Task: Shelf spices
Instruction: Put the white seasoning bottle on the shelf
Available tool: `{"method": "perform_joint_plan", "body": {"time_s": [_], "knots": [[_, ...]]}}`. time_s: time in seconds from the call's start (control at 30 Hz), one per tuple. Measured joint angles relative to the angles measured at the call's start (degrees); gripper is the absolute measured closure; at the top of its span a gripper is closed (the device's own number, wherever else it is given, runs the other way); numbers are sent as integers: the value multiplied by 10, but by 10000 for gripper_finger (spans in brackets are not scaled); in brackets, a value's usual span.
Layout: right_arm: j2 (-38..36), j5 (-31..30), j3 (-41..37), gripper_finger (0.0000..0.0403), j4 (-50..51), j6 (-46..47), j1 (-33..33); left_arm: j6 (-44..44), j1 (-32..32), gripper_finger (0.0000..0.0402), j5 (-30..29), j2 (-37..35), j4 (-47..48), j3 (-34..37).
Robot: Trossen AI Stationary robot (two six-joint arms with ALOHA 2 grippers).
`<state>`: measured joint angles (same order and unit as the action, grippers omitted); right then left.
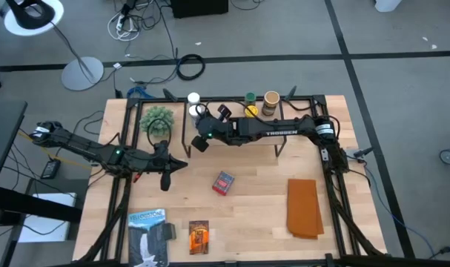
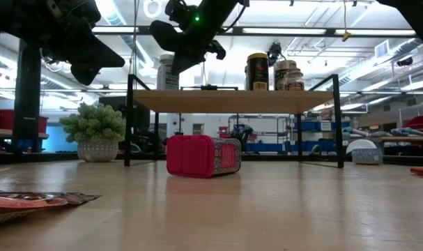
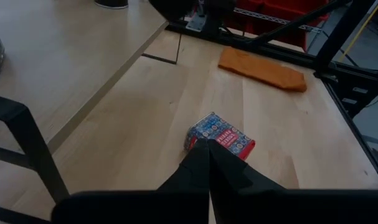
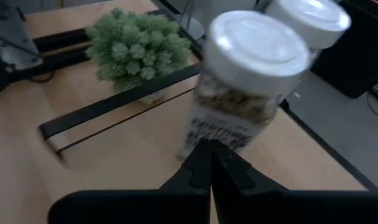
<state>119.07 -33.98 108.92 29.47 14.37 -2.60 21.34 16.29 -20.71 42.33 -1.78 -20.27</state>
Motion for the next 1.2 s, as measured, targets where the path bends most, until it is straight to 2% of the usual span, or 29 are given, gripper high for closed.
{"method": "perform_joint_plan", "body": {"time_s": [0.17, 0.3, 0.63, 1.03, 1.2], "knots": [[-1, -9, 0, 403, 31, 10, 7, 2, 0, 400, 0, 0, 0, 0], [-7, -54, 0, 403, 50, 27, 4, 3, 0, 400, 11, 0, -1, 0], [-7, -59, -1, 403, 36, 34, -31, 3, 0, 400, 13, 0, 0, 0], [-7, 73, -1, 403, 27, -18, -34, 2, 0, 400, 13, 0, 0, 0], [-7, 82, -1, 403, 27, -39, -20, 2, 0, 400, 13, 0, 0, 0]]}}
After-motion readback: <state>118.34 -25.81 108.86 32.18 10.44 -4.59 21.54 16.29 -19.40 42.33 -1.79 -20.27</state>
